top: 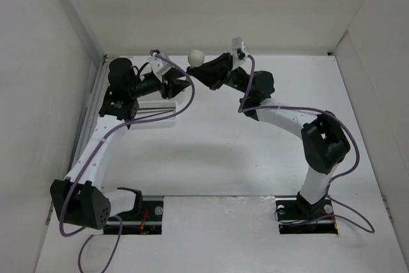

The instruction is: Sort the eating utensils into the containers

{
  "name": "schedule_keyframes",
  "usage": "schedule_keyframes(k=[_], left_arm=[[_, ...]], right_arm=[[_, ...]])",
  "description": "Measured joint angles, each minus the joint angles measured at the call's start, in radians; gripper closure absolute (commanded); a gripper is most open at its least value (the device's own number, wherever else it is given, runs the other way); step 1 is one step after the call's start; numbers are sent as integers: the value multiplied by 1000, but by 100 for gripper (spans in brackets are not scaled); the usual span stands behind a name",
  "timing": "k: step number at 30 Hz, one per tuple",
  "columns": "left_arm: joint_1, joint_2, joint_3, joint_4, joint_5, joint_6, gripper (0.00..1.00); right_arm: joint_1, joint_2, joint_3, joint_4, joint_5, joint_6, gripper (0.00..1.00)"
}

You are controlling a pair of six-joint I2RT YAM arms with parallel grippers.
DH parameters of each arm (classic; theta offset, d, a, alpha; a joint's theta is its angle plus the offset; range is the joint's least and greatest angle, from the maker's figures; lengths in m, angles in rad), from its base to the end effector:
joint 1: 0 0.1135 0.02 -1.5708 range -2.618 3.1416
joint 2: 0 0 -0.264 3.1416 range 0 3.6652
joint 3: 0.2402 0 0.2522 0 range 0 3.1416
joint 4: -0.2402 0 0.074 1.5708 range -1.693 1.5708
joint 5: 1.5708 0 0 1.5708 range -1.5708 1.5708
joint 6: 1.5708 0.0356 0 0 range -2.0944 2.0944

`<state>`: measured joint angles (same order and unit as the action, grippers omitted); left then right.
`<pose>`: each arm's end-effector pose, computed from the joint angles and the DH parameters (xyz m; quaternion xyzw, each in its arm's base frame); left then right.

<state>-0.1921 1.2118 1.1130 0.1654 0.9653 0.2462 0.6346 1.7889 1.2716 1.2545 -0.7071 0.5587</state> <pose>0.2604 -0.0805 0.4025 0.4624 0.5170 -0.2995 0.6552 0.3040 0.2525 0.3702 -0.3308 0.3675 0.5979 0.6309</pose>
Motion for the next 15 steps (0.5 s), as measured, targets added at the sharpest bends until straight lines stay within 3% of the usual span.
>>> schedule_keyframes(k=[2, 3, 4, 9, 10, 11, 12, 14, 15], left_arm=[[-5, 0, 4, 6, 7, -11, 80], [-8, 1, 5, 10, 12, -16, 92], [-10, 2, 7, 9, 17, -22, 98], [-9, 3, 10, 6, 16, -28, 100], [-9, 3, 10, 2, 12, -28, 100], [-9, 3, 11, -3, 5, -28, 100], [-9, 3, 11, -14, -6, -26, 100], [-7, 5, 16, -32, -60, 12, 100], [-1, 7, 19, -39, -90, 39, 100]], right_arm=[[-5, 8, 12, 8, 2, 4, 100], [-6, 13, 17, 12, 4, 5, 100], [-6, 18, 22, 15, 9, 5, 100], [-8, 43, 41, 40, 10, 18, 100], [-8, 46, 42, 42, 11, 21, 93], [-9, 50, 43, 43, 11, 23, 76], [-10, 53, 43, 45, 11, 30, 42], [-13, 61, 41, 46, -3, 54, 0], [-18, 65, 37, 46, -4, 62, 0]])
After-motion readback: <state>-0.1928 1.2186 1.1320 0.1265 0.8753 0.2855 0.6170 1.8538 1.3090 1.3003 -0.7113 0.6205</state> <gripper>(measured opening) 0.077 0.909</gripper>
